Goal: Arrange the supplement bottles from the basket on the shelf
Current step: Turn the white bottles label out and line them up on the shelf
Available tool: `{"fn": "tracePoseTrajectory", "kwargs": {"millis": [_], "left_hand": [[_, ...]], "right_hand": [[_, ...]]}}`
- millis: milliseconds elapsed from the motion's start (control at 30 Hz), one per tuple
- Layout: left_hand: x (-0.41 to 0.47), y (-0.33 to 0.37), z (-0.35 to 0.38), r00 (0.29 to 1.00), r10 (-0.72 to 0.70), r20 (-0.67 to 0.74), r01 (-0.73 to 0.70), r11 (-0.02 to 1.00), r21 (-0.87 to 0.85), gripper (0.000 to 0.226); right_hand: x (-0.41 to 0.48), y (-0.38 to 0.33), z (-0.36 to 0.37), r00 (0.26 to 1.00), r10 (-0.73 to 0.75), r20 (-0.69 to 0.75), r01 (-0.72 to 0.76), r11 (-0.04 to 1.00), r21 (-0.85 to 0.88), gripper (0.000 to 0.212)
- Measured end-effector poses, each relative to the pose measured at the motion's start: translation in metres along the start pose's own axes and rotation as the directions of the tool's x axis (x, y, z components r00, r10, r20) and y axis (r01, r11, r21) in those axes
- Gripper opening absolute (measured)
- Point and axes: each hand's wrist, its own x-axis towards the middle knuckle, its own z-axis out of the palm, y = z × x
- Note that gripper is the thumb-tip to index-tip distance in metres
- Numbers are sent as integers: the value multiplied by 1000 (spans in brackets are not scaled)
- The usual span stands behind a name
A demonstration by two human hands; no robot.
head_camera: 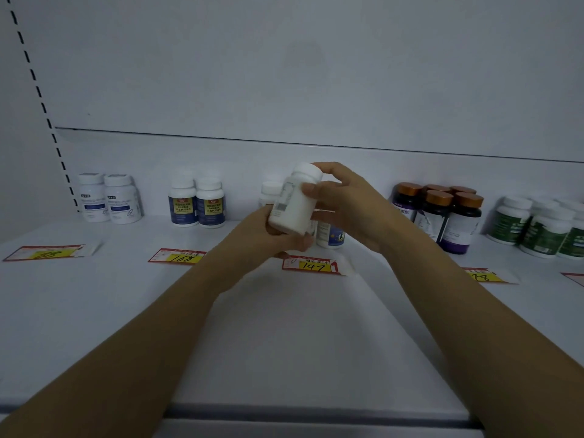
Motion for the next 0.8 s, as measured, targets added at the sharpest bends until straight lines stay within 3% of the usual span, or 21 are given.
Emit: {"fn": "tracePoseTrajectory", "kwargs": {"millis": [100,300,433,533,700,800], "left_hand": [[1,-1,1,1000,-7,24,9,998,-55,44],[-1,-2,2,991,66,-114,-52,991,120,49],[-1,-1,1,1000,25,3,-25,1000,11,36],[-1,-1,2,999,17,46,-19,999,38,36],[-1,-3,2,995,90,-35,-88,994,57,34],[-1,-2,3,997,73,-10,-73,996,48,31]], "right_hand": [[0,1,-1,999,4,50,-6,999,45,30],[0,6,4,997,-62,-53,54,988,-147,32],[1,3,-4,999,-43,-11,42,997,-69,39],[0,2,-5,999,-31,41,30,999,29,37],[-1,3,-1,998,-56,15,58,986,-159,24],[-2,3,-4,998,-58,-8,56,987,-153,22]]}}
